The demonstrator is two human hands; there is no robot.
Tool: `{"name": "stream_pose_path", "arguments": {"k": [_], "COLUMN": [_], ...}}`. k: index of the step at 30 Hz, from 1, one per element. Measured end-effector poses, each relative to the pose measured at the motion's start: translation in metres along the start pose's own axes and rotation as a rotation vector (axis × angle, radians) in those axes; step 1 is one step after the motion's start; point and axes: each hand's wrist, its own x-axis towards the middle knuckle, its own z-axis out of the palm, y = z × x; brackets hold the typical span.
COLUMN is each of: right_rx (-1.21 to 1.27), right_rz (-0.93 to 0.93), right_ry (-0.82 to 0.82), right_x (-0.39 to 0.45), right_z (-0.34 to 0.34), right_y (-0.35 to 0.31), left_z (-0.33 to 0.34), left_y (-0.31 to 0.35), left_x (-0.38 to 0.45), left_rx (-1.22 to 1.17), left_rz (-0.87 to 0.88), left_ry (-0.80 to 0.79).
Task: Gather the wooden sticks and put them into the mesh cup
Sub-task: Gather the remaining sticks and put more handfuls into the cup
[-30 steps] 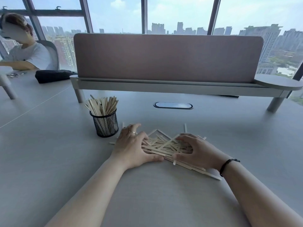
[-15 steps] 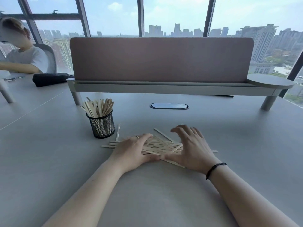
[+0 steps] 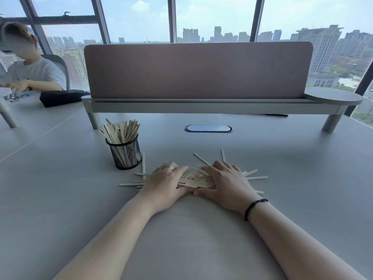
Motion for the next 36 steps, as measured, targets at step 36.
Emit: {"name": "stream_pose_path", "arguments": {"k": [36], "right_rx": [-0.077], "right_rz": [-0.078], "right_ry": [0.164], "right_x": [-0.003], "right_z": [-0.007], "right_y": [0.000], "left_z": [0.000], "left_y": [0.001], "left_x": [0.000], "left_rx": [0.250], "left_rz": [0.272], "left_ry": [0.353]}}
